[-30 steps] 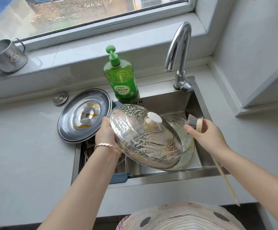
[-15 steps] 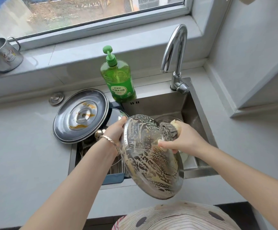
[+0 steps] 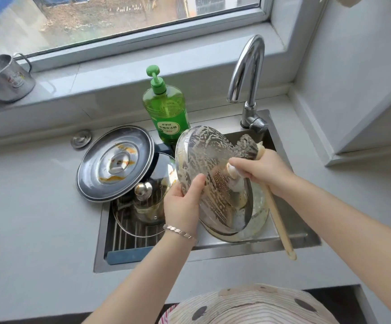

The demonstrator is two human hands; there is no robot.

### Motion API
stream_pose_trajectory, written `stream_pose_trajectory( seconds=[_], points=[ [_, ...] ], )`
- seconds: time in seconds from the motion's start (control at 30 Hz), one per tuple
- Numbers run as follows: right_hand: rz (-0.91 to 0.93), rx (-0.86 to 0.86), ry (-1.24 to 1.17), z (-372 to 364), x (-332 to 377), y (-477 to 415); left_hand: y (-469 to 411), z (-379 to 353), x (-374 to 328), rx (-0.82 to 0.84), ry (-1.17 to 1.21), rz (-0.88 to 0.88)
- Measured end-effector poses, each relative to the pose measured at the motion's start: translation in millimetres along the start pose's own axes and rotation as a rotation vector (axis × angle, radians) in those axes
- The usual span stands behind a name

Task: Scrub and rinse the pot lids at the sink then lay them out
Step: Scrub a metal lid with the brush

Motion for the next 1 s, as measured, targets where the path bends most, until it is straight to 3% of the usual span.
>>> stream_pose_trajectory(
  seconds=[0.07, 0.17, 0.23, 0.37, 0.43, 0.57, 0.73, 0.9, 1.0],
  points=[
    [0.051, -0.006, 0.001, -2.5, 5.5, 7.3, -3.9, -1.1, -2.9, -0.112, 0.15, 0.053],
    [0.041, -0.073, 0.207, -4.2, 5.3, 23.6, -10.5, 4.2, -4.3, -0.252, 0.201, 0.072],
    [0.07, 0.02, 0.272, -17.2, 3.8, 39.2, -10.8, 5.7, -4.0, -0.289, 0.23, 0.075],
    [0.389, 0.203, 0.483, -51.4, 11.5, 72.8, -6.3, 0.5, -3.6, -0.302, 0.157, 0.015],
    [0.373, 0.208, 0.551, -46.5, 5.4, 68.6, -6.1, 2.7, -4.2, -0.313, 0.166, 0.009],
    [0.069, 0.02, 0.286, -16.5, -23.0, 43.3, -2.3, 0.9, -6.8, -0.254, 0.217, 0.006],
    [0.154, 0.055, -0.055, -35.8, -8.5, 50.5, -1.5, -1.0, -9.2, -0.276, 0.172, -0.022],
    [-0.1, -0.023, -0.082, -28.6, -28.3, 44.4, 3.9, 1.1, -13.8, -0.267, 0.185, -0.032],
    [0.052, 0.013, -0.133, -38.5, -14.7, 53.5, -0.5, 5.4, -19.2, -0.297, 0.174, -0.055]
  ],
)
Point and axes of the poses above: each hand's wrist, its own y-axis away from the middle knuckle, its own z-axis out of the back of the hand, x = y × z, the point moved 4 cm from there along -y, towards the middle knuckle
